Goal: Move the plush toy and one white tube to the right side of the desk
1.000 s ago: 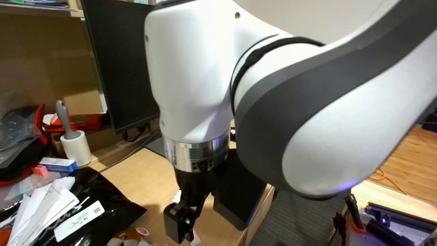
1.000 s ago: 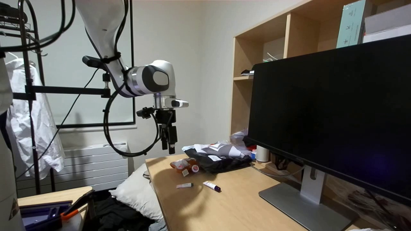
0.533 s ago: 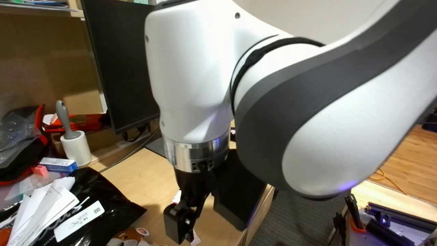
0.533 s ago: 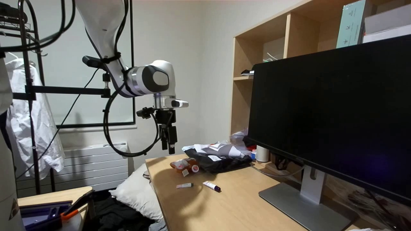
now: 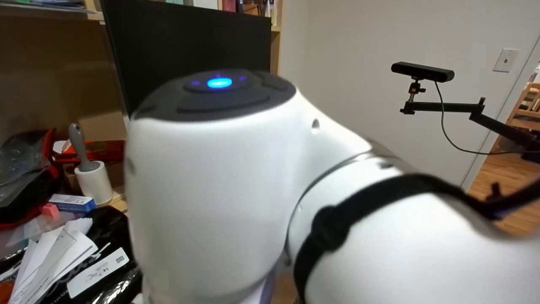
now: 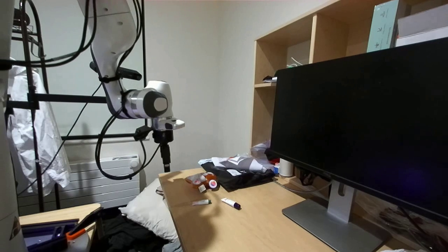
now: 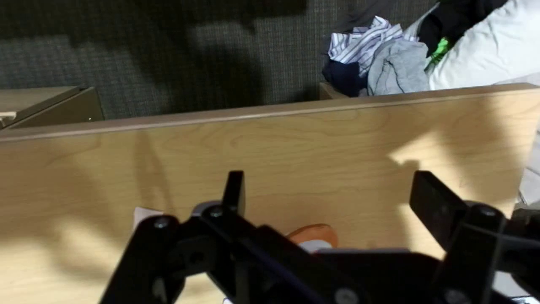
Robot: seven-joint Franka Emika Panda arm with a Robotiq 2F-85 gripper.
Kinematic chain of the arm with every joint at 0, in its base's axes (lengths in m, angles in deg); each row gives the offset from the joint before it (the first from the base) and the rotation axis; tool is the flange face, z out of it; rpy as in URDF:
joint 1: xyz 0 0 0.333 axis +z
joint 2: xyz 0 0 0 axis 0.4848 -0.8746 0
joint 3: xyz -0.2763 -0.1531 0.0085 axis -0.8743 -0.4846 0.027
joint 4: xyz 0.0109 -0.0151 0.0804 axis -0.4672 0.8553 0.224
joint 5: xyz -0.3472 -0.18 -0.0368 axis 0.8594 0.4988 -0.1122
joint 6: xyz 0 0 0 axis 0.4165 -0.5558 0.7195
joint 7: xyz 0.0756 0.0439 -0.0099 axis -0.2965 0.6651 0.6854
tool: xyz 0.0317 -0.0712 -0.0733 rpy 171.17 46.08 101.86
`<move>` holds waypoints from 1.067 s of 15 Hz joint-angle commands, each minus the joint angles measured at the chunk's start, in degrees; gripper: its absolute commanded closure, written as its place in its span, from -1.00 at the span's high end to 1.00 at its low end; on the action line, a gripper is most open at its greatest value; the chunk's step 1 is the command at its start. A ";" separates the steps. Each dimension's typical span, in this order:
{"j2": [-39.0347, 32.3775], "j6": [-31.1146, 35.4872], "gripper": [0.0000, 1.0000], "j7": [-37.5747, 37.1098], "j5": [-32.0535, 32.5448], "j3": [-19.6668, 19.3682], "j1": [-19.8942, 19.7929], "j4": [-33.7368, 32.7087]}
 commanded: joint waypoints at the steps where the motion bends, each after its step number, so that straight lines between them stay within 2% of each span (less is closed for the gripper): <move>1: -4.44 3.11 1.00 -15.48 11.01 -4.44 4.92 -4.37; 3: -5.66 1.84 1.00 -22.10 16.05 -7.19 7.41 -7.36; 5: -6.75 -0.56 1.00 -24.24 18.40 -8.65 8.57 -10.30; 7: -7.80 -3.86 1.00 -23.23 20.18 -9.78 9.01 -12.86; 9: -9.45 -8.09 1.00 -18.09 17.26 -9.09 7.89 -15.03; 12: -12.19 -12.70 1.00 -6.24 11.01 -7.42 4.26 -17.64; 16: -14.41 -15.10 1.00 6.91 6.12 -7.67 1.78 -20.46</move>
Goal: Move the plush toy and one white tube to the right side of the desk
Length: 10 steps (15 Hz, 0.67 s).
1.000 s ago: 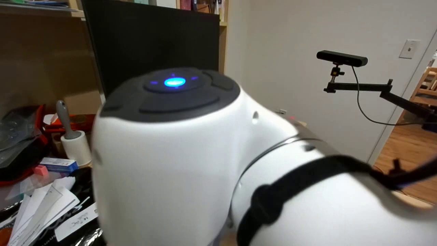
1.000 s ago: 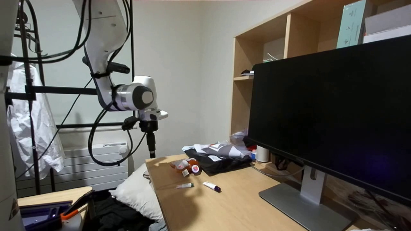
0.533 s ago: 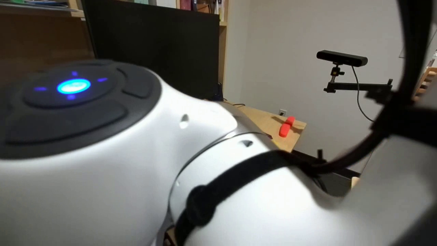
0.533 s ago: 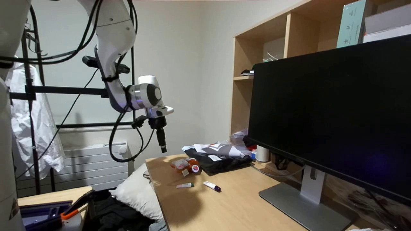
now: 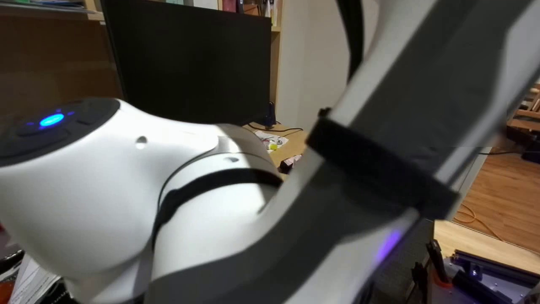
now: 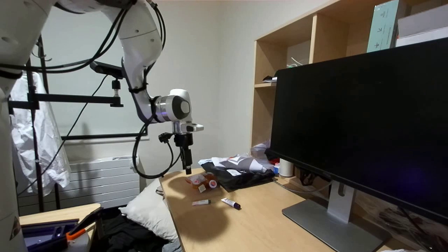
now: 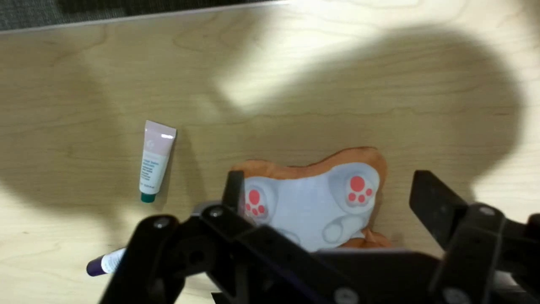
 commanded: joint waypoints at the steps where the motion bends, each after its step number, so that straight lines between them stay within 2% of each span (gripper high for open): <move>1: -2.39 -1.97 1.00 12.76 -4.72 1.30 -2.86 -3.30; 5: -4.64 -0.99 1.00 23.73 -6.24 1.04 -2.57 -4.75; 7: -5.63 -0.90 1.00 26.28 -5.86 0.30 -1.81 -4.95; 10: -5.43 1.17 1.00 25.38 -5.51 -1.44 -1.03 -4.26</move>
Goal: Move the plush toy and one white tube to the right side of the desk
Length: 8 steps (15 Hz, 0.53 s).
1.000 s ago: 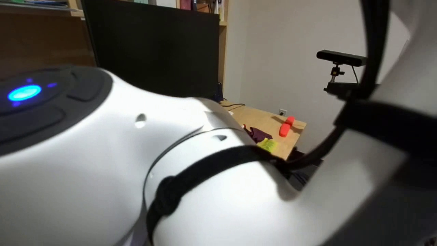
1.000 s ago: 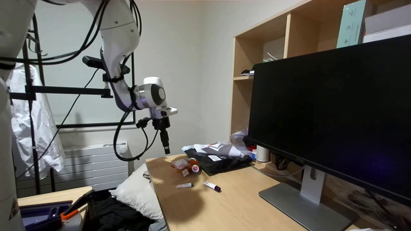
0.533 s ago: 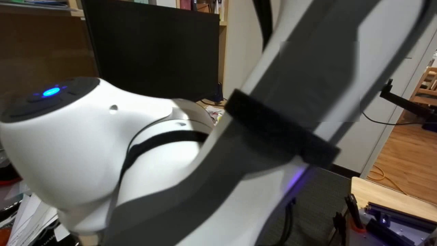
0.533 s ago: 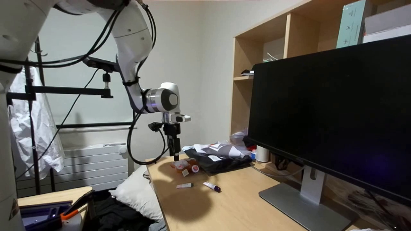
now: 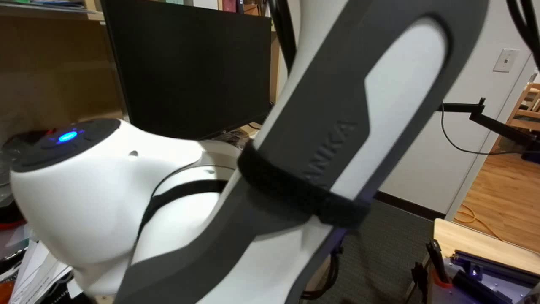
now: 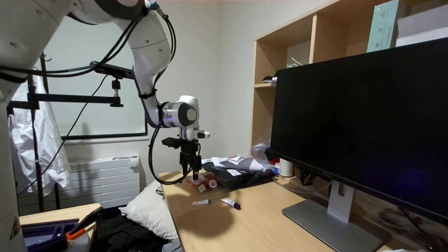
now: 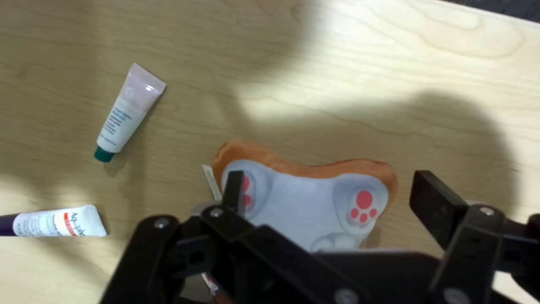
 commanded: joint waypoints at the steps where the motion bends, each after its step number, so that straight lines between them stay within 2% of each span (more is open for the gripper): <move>1: 0.00 1.69 1.00 1.88 -1.19 -1.69 0.74 -0.21; 5: 1.51 2.33 1.00 1.63 -0.56 -2.91 1.08 -0.10; 8: -0.13 2.68 1.00 2.72 0.23 -3.36 1.26 -1.84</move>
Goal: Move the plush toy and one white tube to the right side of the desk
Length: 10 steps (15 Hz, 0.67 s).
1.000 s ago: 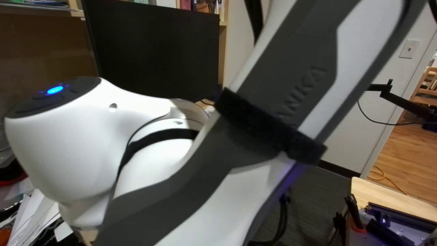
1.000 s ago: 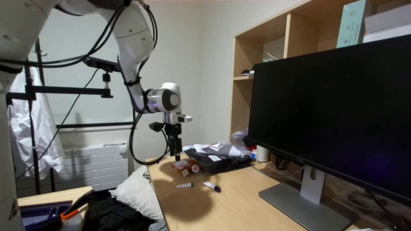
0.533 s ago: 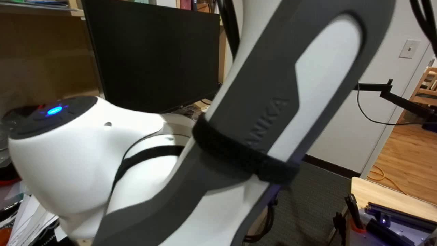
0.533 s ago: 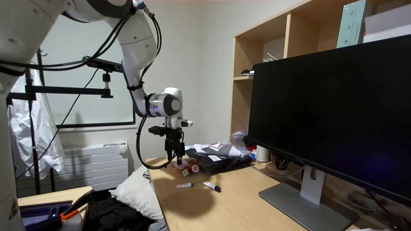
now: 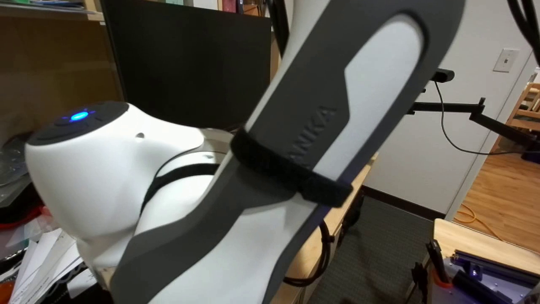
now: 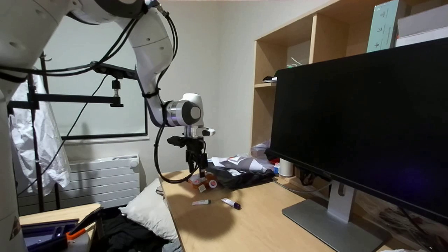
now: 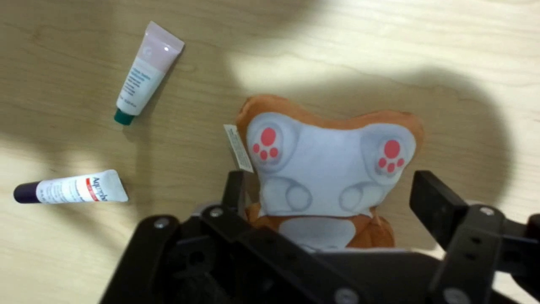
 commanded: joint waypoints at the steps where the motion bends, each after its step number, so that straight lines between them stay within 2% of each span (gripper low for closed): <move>1: -0.94 0.90 1.00 2.52 0.13 -1.11 0.85 -1.45; 5: -3.19 0.56 1.00 0.84 1.36 -3.63 2.01 -4.71; 10: -7.27 0.28 1.00 2.30 -0.76 -3.77 1.78 -7.36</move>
